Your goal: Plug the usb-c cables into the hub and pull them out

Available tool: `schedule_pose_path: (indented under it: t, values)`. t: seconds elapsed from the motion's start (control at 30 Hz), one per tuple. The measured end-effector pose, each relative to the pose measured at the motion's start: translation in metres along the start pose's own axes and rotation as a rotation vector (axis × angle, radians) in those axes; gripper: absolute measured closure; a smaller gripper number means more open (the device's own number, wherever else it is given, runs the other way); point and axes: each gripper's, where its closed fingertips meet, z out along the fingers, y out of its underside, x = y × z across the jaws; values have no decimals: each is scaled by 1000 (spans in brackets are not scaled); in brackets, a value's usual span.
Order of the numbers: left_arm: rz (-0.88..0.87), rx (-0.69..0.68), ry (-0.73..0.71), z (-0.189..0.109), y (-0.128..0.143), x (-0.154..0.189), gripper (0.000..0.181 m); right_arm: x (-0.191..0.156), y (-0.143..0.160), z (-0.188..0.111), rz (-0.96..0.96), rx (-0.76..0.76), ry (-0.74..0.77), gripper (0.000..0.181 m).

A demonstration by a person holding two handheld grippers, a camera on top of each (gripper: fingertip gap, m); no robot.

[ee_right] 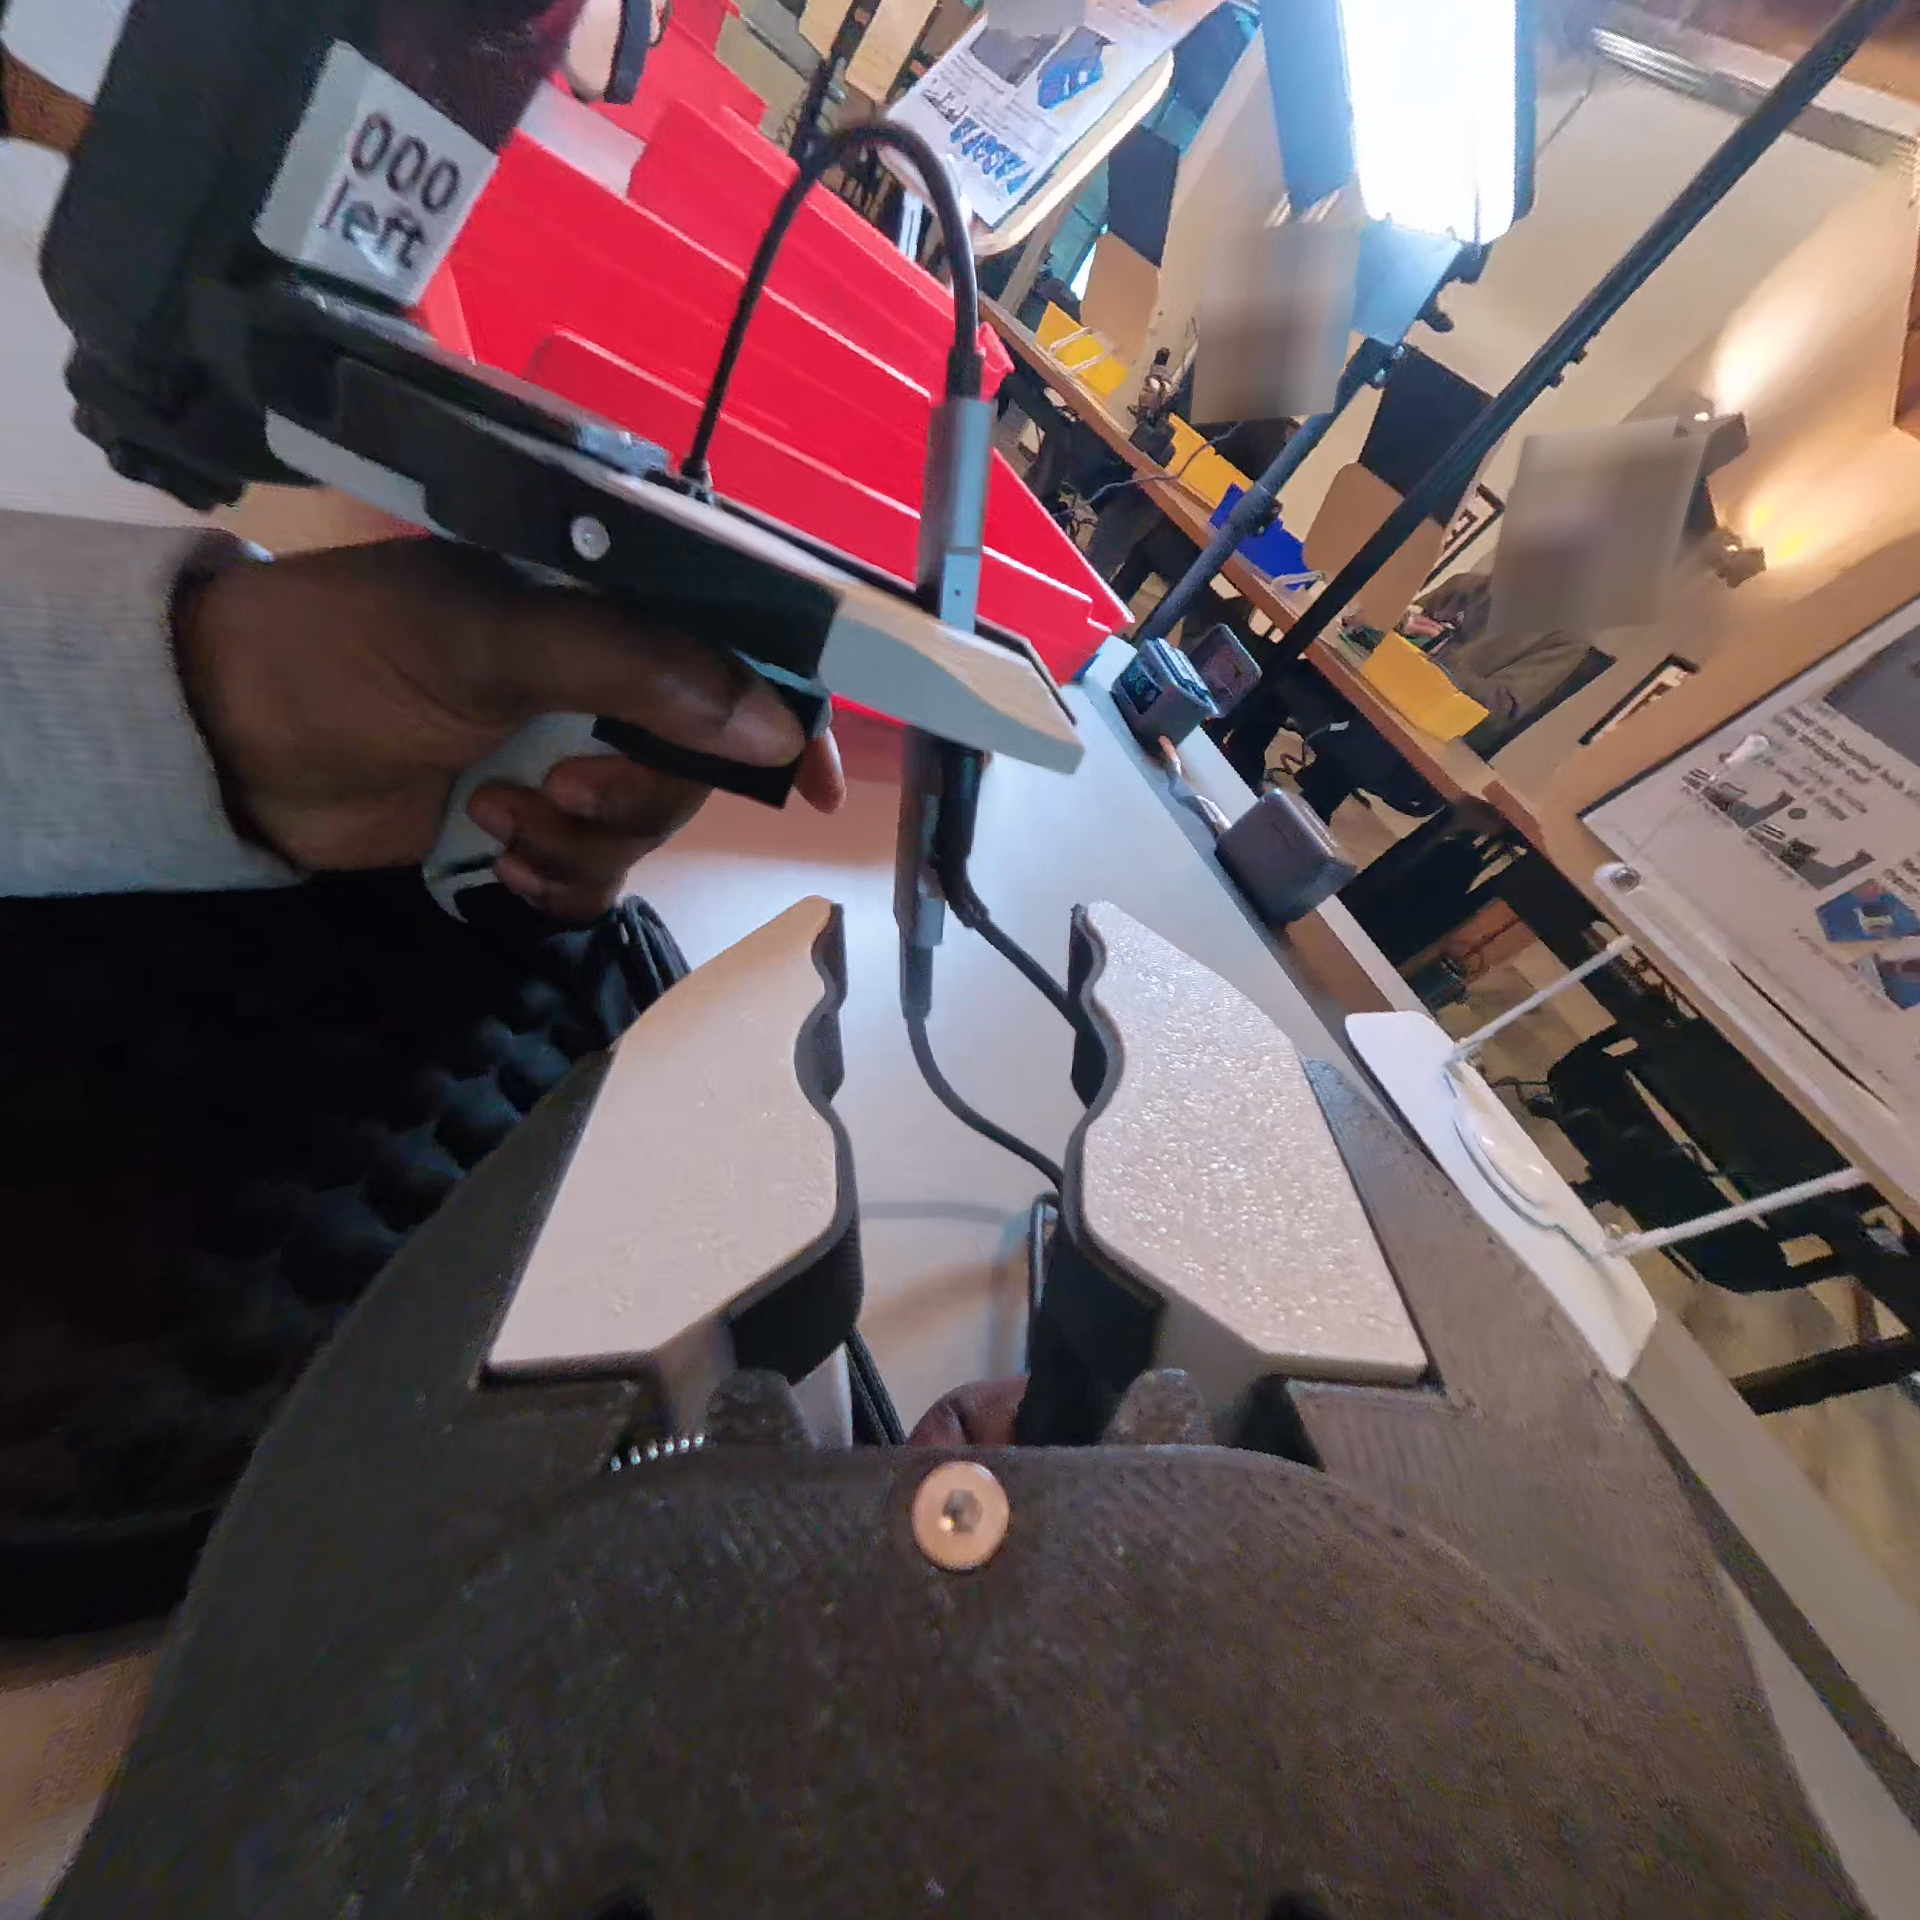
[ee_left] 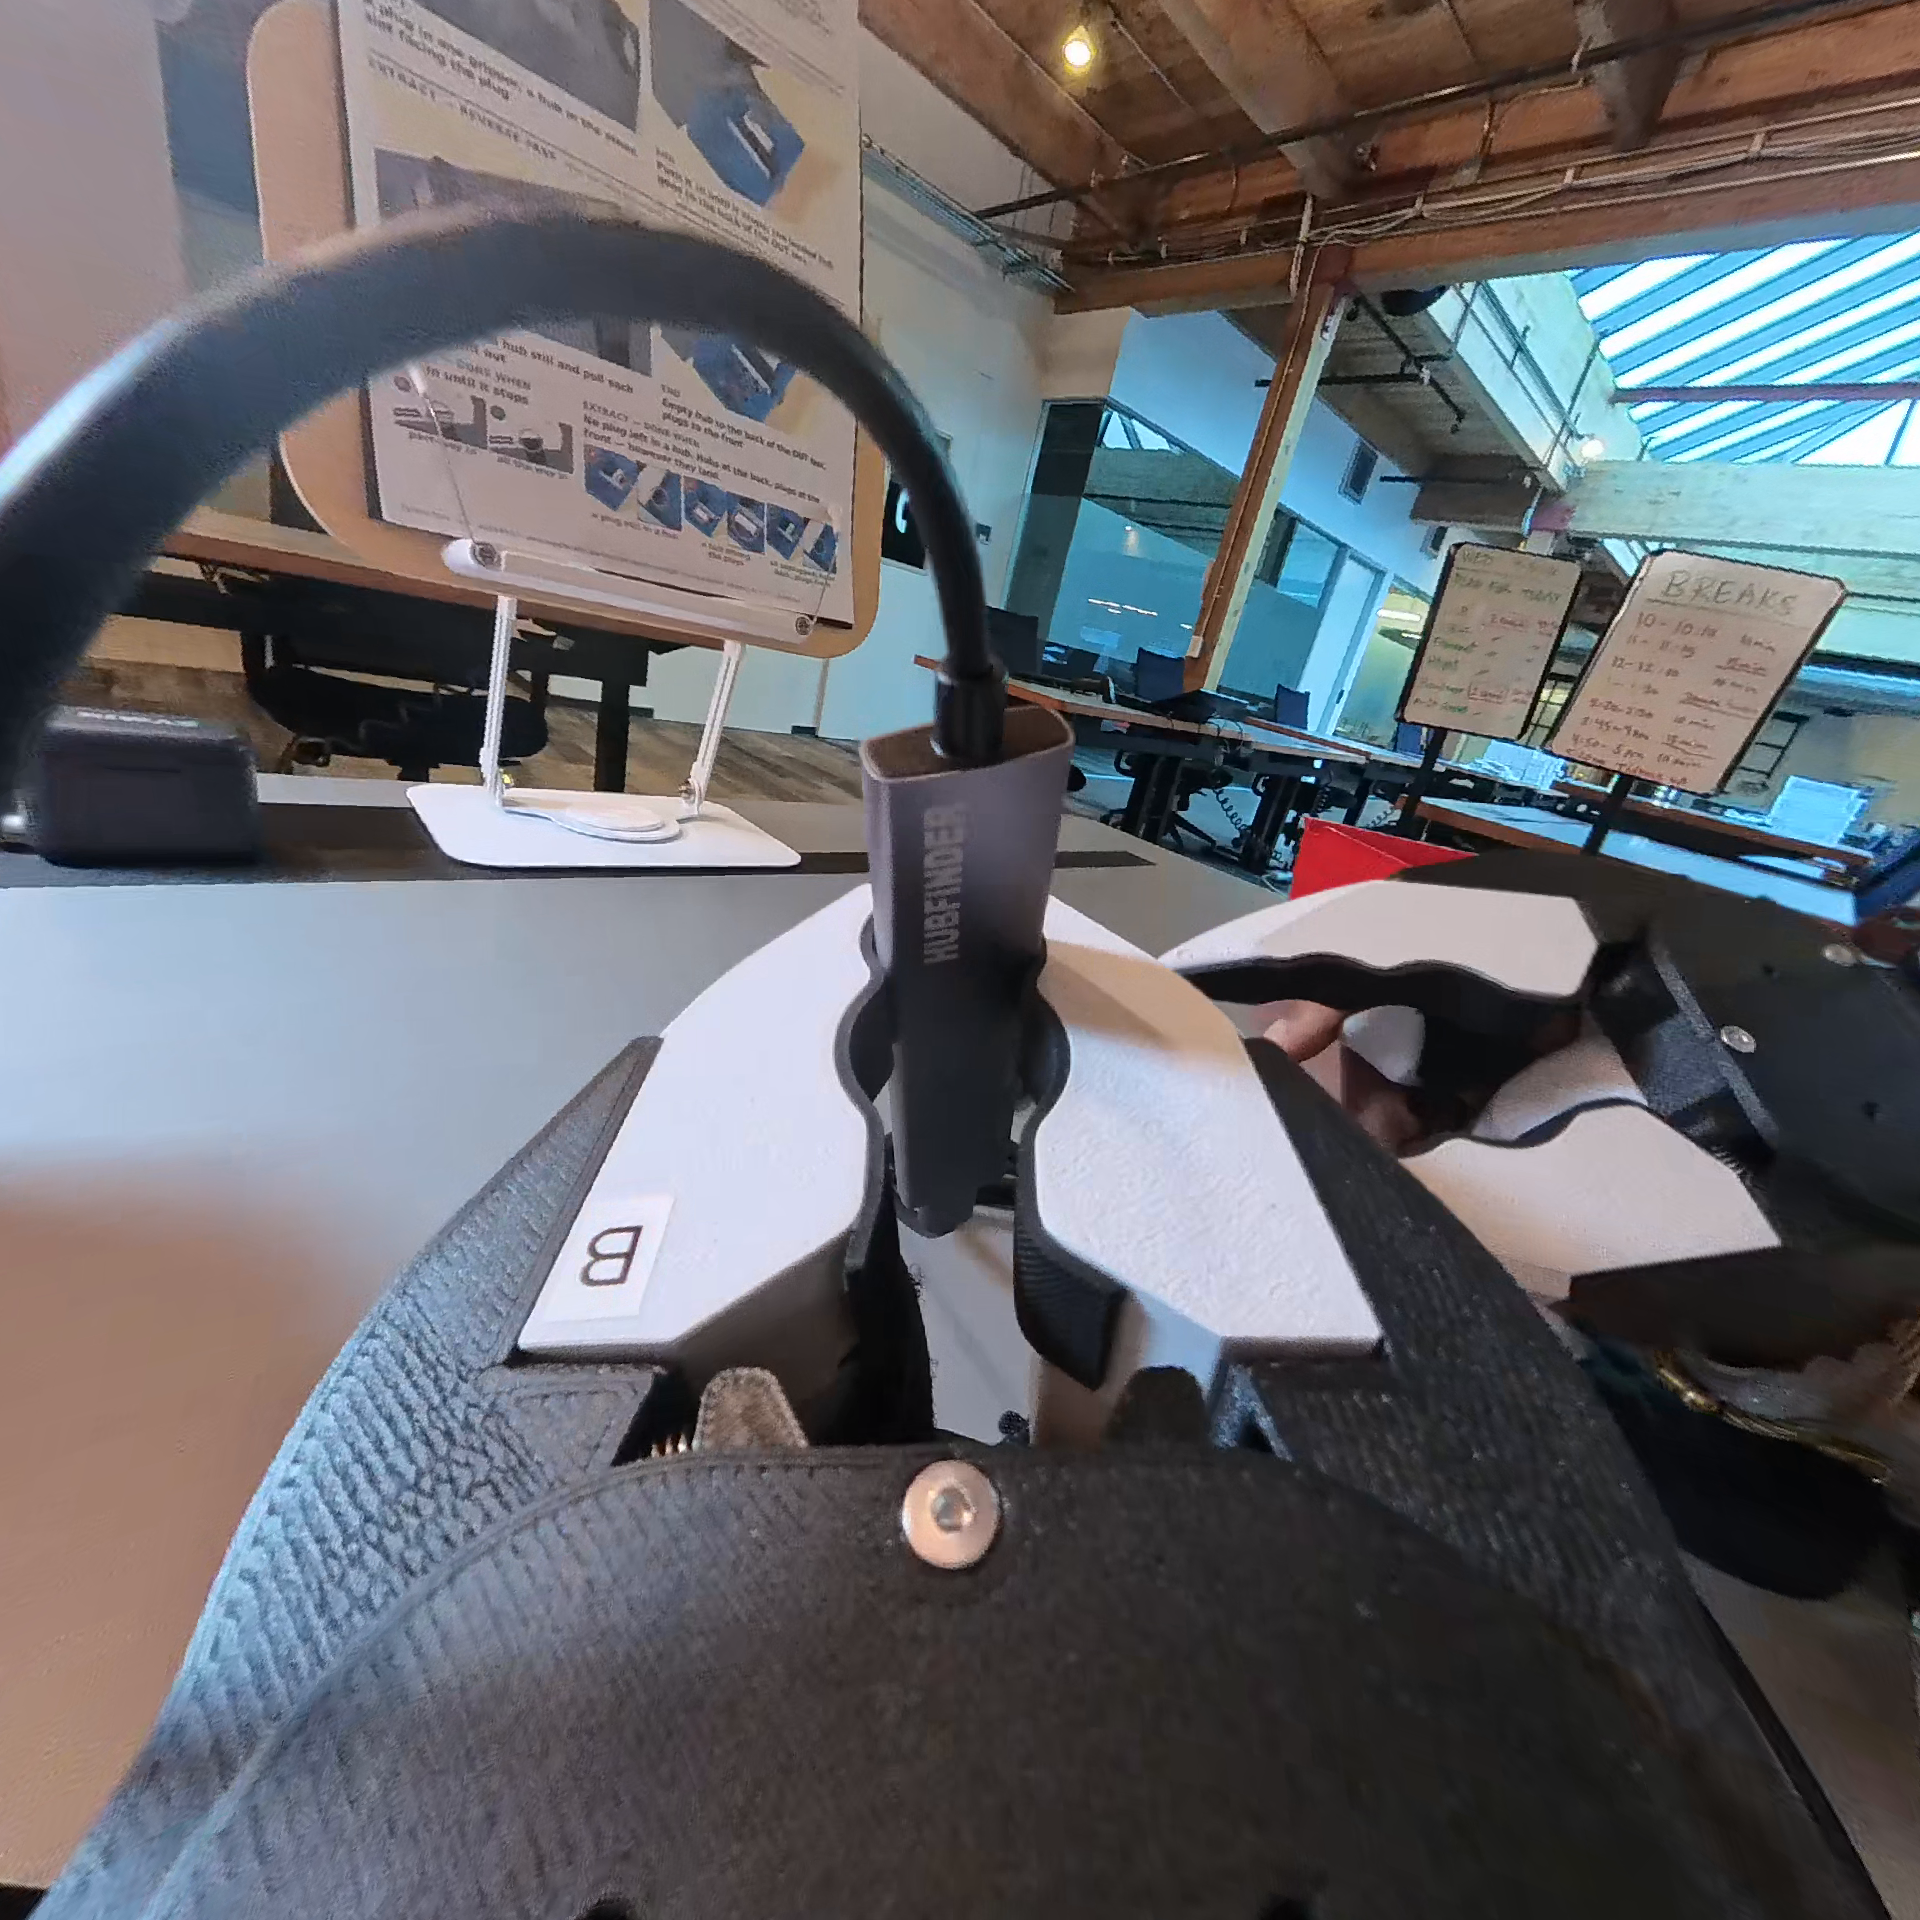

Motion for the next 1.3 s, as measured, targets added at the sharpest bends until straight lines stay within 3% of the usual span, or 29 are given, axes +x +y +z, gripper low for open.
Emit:
schedule_pose_path:
  t: [0.17, 0.23, 0.33, 0.73, 0.83, 0.9, 0.97, 1.2, 1.3]
  values:
    - [2, -13, 44, 1, 2, 7, 162, -1, -6, 19, 10, -22, -49, 148]
    - [-4, -18, 80, 2, 3, 12, 161, -5, -4, 28, -7, -49, -82, 167]
    - [-27, -10, 103, 0, 2, 13, 161, -4, -6, 31, 35, -33, -94, 173]
    - [20, 3, 149, -1, 0, 21, 161, -6, -14, 17, 175, 27, -123, 174]
    - [42, 41, 90, -2, -6, 16, 149, -5, -19, 17, 186, 58, -83, 174]
    - [37, 57, 129, -3, -8, 21, 161, -5, -23, 15, 130, 79, -33, 174]
    - [86, 74, 130, -5, -11, 25, 161, -6, -25, 12, 115, 95, -11, 174]
    - [199, -11, 150, 1, 2, 33, 160, -7, -14, 0, 226, 74, -47, 175]
    - [256, -41, 119, 5, 7, 35, 160, -3, -9, -5, 31, 33, 49, 175]
